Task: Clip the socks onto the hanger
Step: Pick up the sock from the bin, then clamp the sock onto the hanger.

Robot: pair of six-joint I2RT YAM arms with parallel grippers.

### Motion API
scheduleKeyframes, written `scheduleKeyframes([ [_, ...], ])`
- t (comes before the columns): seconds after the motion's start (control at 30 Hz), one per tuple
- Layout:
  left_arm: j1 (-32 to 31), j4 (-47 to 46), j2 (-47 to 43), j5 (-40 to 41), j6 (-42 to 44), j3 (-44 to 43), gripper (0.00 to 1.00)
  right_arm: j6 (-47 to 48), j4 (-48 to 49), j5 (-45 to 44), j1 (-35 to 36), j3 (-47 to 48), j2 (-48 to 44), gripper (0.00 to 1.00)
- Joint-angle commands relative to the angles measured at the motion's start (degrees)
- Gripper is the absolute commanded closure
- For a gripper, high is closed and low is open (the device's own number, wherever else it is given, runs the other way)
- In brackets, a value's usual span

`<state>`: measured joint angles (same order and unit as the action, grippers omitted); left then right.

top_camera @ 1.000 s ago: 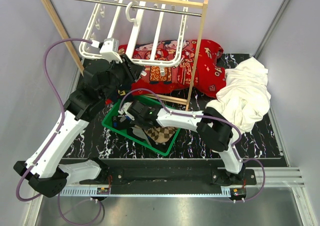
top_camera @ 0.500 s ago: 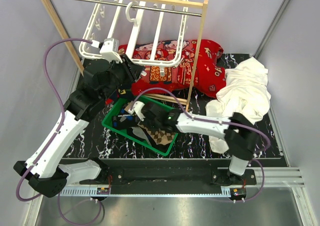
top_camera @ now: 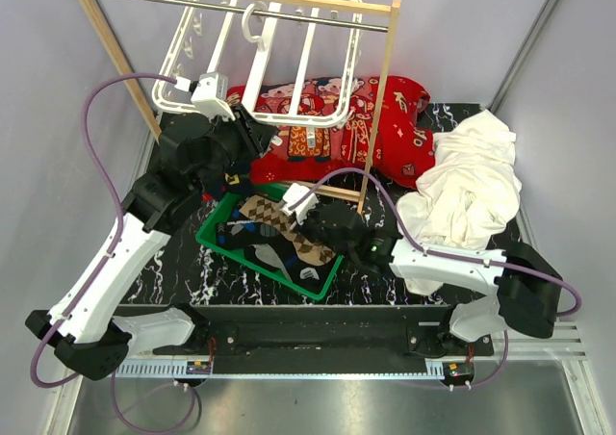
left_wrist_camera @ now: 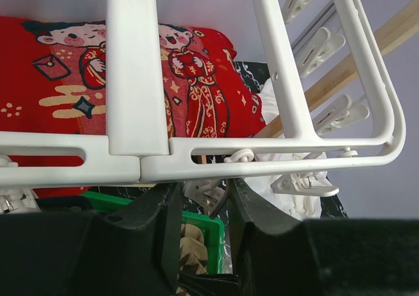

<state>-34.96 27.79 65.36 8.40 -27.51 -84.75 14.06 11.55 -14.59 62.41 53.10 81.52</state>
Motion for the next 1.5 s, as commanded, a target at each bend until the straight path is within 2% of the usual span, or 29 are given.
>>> scheduleKeyframes([
  [0.0,-0.2,-1.7,-0.5,0.8,-0.5,-3.1,1.00,7.9,16.8,-4.7,-0.1,-3.1,-4.1,1.00],
  [0.27,-0.3,-0.9,-0.1,-0.1,-0.5,-3.5,1.00,18.0,21.8,-6.0,-0.1,-0.9,-3.6,1.00],
  [0.63,-0.4,0.1,-0.2,-0.1,-0.4,-3.5,1.00,23.3,26.2,-4.9,-0.6,3.9,-2.4,1.00],
  [1.47,-0.4,0.5,0.0,-3.0,-0.7,-4.3,1.00,26.5,24.2,-2.6,-1.5,7.4,-1.5,1.00],
])
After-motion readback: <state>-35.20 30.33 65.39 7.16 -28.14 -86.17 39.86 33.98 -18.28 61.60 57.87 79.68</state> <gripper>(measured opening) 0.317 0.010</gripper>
